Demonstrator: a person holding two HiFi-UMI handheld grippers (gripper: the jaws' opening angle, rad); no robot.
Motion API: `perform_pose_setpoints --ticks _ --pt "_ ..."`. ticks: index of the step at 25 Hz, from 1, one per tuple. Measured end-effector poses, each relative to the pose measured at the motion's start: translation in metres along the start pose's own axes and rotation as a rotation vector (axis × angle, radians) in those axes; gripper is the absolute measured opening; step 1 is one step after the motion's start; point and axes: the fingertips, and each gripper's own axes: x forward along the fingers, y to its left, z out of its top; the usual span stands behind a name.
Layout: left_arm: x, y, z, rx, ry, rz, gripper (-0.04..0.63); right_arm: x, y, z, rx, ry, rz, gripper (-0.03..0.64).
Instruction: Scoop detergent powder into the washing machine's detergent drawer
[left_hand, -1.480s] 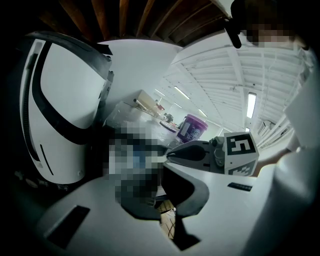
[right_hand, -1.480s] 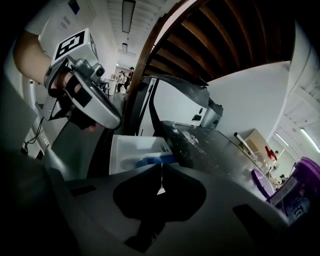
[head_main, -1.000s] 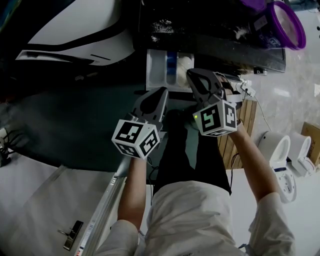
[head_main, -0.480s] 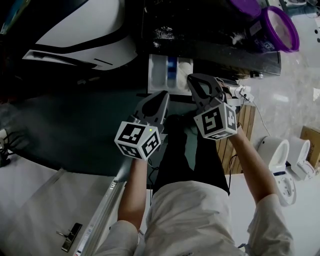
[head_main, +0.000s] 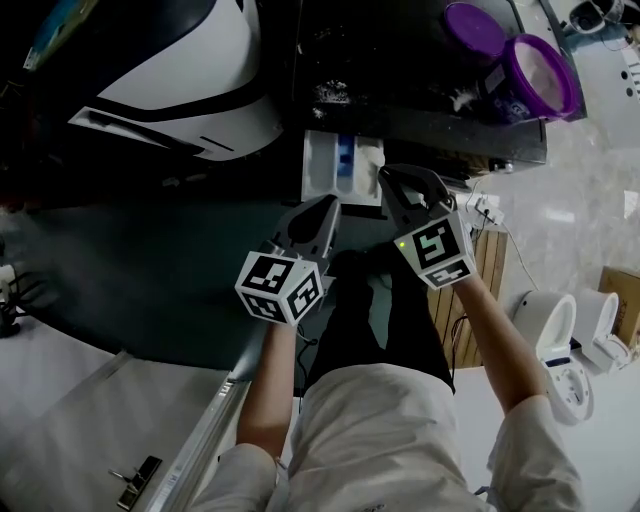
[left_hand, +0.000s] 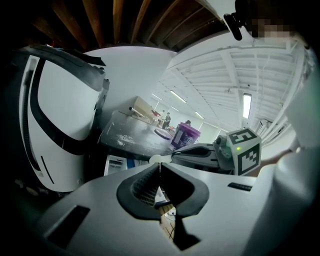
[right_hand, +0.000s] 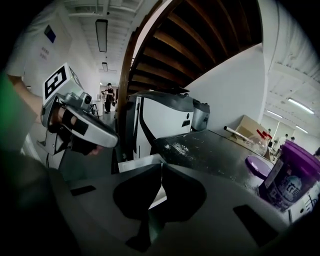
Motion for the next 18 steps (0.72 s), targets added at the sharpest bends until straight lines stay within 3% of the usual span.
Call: perform_pose_setpoints --ticks 18 --pt "-0.02 -0.015 0.021 0.025 -0.032 -0.006 0.021 -0.029 -0.019 0.004 0.474 -0.088 -0.01 0.009"
